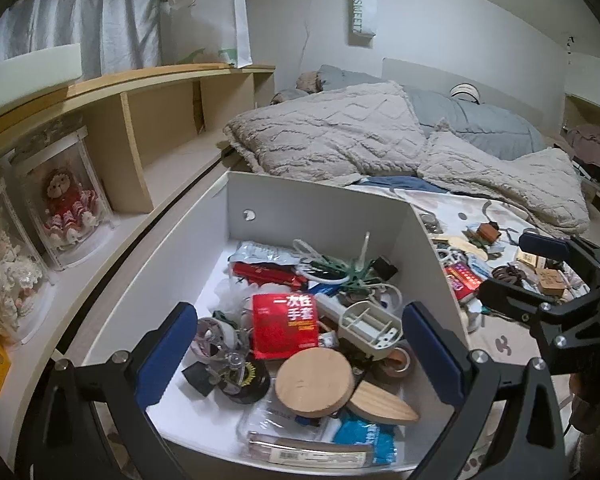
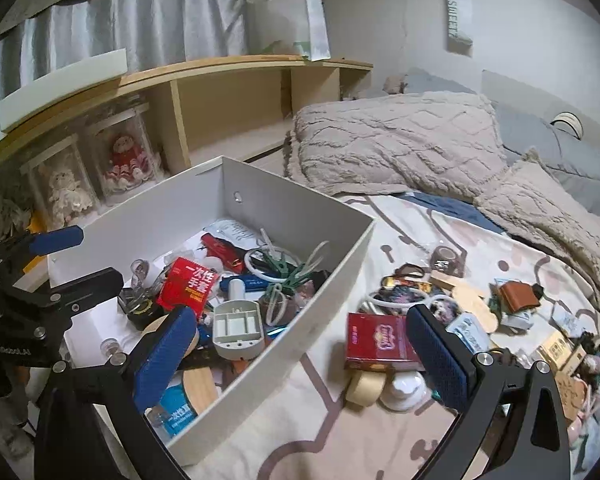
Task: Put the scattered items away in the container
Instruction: 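Withdraw both open tools up from the box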
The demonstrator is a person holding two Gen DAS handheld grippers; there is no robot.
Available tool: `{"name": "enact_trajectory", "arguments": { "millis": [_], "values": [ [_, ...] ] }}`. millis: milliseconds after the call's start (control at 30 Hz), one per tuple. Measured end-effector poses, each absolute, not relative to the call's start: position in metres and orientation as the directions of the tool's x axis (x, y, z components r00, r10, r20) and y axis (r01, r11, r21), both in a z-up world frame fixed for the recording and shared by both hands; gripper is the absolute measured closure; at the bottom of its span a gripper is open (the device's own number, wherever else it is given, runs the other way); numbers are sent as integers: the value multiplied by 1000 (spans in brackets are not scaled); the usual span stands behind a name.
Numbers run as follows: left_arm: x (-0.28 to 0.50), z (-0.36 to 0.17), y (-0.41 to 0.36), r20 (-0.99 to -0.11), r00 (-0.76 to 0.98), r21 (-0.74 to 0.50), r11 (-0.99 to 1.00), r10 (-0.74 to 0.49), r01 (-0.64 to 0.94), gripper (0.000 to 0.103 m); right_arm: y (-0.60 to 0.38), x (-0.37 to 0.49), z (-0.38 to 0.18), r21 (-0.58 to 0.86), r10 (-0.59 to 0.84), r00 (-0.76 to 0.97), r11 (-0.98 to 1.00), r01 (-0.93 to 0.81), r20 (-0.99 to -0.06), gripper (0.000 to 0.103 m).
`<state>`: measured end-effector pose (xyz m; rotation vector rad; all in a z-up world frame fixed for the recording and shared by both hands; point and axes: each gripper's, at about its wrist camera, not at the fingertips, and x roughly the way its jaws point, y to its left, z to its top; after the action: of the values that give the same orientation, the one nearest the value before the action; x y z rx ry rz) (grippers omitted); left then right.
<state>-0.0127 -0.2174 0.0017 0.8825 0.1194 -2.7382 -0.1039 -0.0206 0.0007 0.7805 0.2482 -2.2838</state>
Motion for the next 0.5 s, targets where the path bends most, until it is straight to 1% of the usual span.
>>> {"name": "enact_trajectory", "arguments": {
  "millis": [367,500],
  "values": [
    [-8,14,-184,-552,-818,-34,-976,-163,217,0,44,-100,11,8,-491,-657,-805,594,-572,0],
    [-9,16,-169,-547,-828,-49,-983,-124,179,0,72,-98,12,-9,-457,-689,-830,557,-563,0]
  ]
}}
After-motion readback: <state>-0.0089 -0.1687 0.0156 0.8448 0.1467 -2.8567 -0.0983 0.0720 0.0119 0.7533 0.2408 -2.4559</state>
